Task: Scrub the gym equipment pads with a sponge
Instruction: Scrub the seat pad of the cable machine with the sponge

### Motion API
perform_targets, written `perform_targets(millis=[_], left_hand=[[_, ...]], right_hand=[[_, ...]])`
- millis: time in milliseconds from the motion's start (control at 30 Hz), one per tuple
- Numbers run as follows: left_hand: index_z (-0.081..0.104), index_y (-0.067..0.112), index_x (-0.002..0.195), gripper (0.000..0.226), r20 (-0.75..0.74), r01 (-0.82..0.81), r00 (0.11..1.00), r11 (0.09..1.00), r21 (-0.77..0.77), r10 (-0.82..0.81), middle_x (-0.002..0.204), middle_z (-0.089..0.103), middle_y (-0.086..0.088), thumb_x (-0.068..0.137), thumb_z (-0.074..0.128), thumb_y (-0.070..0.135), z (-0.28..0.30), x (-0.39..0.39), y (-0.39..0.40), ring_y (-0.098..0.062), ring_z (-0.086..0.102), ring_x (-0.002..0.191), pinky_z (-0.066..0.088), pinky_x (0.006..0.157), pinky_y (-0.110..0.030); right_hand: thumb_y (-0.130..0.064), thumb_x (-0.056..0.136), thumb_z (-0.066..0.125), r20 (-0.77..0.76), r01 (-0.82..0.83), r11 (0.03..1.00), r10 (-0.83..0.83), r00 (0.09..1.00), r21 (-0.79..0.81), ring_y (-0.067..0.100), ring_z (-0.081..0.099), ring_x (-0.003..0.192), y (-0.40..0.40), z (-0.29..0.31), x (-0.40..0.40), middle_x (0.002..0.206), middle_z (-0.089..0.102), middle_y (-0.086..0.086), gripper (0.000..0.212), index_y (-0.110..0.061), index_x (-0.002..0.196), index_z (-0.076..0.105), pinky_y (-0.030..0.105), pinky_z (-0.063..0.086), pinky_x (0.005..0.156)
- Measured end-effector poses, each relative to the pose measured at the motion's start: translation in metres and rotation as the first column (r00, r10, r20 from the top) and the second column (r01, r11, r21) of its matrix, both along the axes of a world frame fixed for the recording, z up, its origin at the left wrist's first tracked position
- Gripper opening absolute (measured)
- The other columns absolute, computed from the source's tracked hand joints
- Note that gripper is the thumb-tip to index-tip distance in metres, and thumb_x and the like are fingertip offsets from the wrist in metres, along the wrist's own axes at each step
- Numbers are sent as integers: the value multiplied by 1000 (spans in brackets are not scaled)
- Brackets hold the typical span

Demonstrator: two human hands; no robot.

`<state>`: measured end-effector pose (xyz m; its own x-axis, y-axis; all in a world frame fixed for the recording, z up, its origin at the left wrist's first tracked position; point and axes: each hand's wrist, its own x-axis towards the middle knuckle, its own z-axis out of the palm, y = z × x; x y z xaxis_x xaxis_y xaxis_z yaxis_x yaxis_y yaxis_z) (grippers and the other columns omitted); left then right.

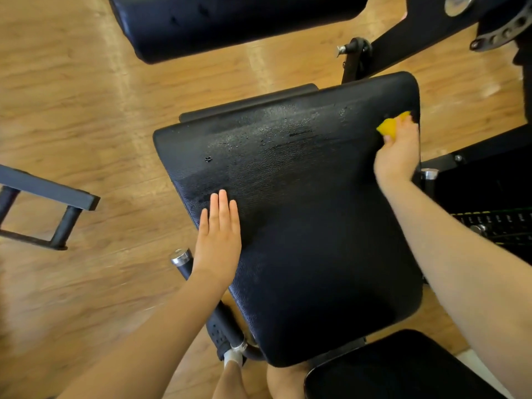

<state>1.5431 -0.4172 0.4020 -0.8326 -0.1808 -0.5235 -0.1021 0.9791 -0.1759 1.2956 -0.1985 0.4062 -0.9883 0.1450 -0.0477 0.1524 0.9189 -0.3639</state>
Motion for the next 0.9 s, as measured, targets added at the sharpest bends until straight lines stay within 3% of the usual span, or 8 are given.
perform_targets(millis=[167, 267, 333, 467, 567, 700, 800, 900], left_hand=[[-22, -6, 143, 102, 29, -11, 1000, 1000, 14, 11, 150, -25, -30, 91, 61, 24, 4, 0, -3, -42, -17, 142, 1, 117, -46], [-22, -5, 143, 103, 33, -19, 999, 999, 29, 18, 151, -25, -29, 90, 62, 25, 5, 0, -5, -41, -17, 142, 0, 117, -45], [-21, -4, 144, 103, 36, -29, 999, 999, 38, 28, 151, -24, -28, 90, 62, 25, 4, 1, -4, -40, -17, 142, 0, 117, -45], [-20, -4, 144, 99, 17, -45, 999, 998, 53, 44, 151, -25, -28, 91, 60, 20, 2, 2, -4, -40, -18, 142, 0, 117, -45], [-21, -4, 144, 102, 24, -42, 999, 997, 59, 40, 150, -26, -28, 90, 62, 22, 2, 2, -4, -41, -19, 142, 1, 117, -45], [-23, -6, 142, 98, 9, -48, 999, 997, 53, 48, 150, -26, -29, 92, 58, 18, 2, 1, -2, -41, -19, 141, 0, 117, -46], [-21, -5, 143, 97, 10, -50, 999, 997, 53, 49, 150, -26, -29, 92, 58, 17, 3, 2, -1, -41, -19, 142, 0, 117, -46], [-23, -4, 143, 95, 6, -56, 998, 997, 61, 56, 150, -26, -28, 93, 56, 17, 5, 2, -1, -40, -19, 142, 0, 117, -45]], right_hand=[[2, 85, 50, -73, -503, 855, 514, 855, 121, 32, 33, 132, -84, 4, 73, 139, 42, 12, 49, -5, 132, 42, 40, 33, 102], [5, 87, 46, 88, -794, 595, 790, 607, 125, 25, 13, 143, -108, 4, 103, 154, 20, 5, 61, -12, 144, 29, 36, 23, 111], [9, 87, 45, 79, -848, 526, 845, 529, 57, 21, 12, 144, -97, 9, 94, 155, 20, 3, 63, -12, 144, 30, 33, 17, 113], [5, 90, 45, -85, -493, 869, 494, 866, 26, 26, 25, 140, -48, 4, 30, 151, 31, 7, 54, -12, 141, 37, 39, 24, 114], [-7, 97, 41, -17, -190, 982, 190, 982, -17, 20, 14, 143, -19, 5, -2, 154, 23, 5, 52, -10, 146, 25, 36, 18, 116], [-4, 96, 40, -65, -177, 984, 176, 982, -14, 23, 16, 143, -53, 1, 21, 152, 26, 7, 52, -7, 145, 25, 30, 15, 114], [2, 88, 50, -94, -374, 927, 373, 923, 3, 29, 23, 140, -101, 1, 63, 146, 35, 11, 54, -5, 140, 35, 40, 26, 113], [2, 88, 47, -11, -581, 813, 581, 814, -31, 28, 14, 142, -142, 4, 109, 153, 23, 8, 60, -10, 144, 29, 48, 24, 111]])
